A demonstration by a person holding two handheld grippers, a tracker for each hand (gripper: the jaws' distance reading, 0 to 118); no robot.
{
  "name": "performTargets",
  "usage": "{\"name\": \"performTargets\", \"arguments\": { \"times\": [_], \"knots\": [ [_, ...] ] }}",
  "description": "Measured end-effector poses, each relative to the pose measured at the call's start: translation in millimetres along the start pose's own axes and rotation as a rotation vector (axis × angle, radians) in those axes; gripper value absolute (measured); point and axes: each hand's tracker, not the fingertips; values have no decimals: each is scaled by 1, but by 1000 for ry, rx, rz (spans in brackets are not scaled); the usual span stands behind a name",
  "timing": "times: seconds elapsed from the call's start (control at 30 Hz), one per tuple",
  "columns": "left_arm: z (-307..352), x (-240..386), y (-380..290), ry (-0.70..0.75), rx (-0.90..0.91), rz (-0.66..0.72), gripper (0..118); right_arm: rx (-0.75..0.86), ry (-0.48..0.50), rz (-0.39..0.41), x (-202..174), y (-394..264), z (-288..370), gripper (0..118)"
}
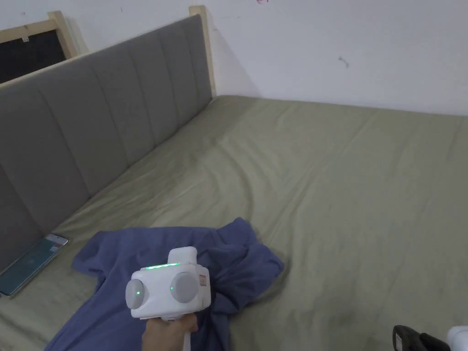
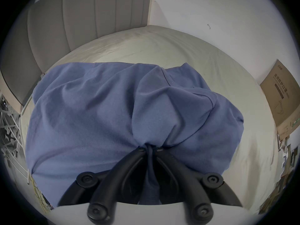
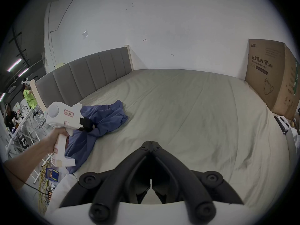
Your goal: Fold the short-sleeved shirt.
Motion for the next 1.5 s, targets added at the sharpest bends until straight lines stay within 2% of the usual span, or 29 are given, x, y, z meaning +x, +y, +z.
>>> {"name": "performTargets", "arguments": {
  "times": [0.13,0.47,0.63,0.73,0.9,1.0,1.1,1.27,1.37,1.5],
  "knots": [
    [23,-11,9,-77,13,105,1,21,-30,2,11,0,18,0],
    [193,-9,49,-174,319,68,1,150,-120,-101,48,4,83,0],
    [292,36,79,-264,499,-83,1,224,-166,-154,66,1,121,0],
    [341,80,87,-432,563,-146,1,253,-204,-189,78,-1,141,0],
    [393,186,75,-647,633,-335,1,299,-292,-236,100,-5,175,0],
    [391,245,53,-796,544,-347,1,314,-354,-275,117,-9,194,0],
    [349,299,19,-898,412,-400,1,321,-414,-319,135,-13,208,0],
    [214,362,-70,-878,23,-406,1,291,-492,-376,162,-29,218,0],
    [129,379,-133,-793,-207,-474,1,248,-520,-396,177,-43,214,0],
    [85,381,-197,-744,-350,-496,1,171,-539,-432,193,-58,199,0]
  ]
}}
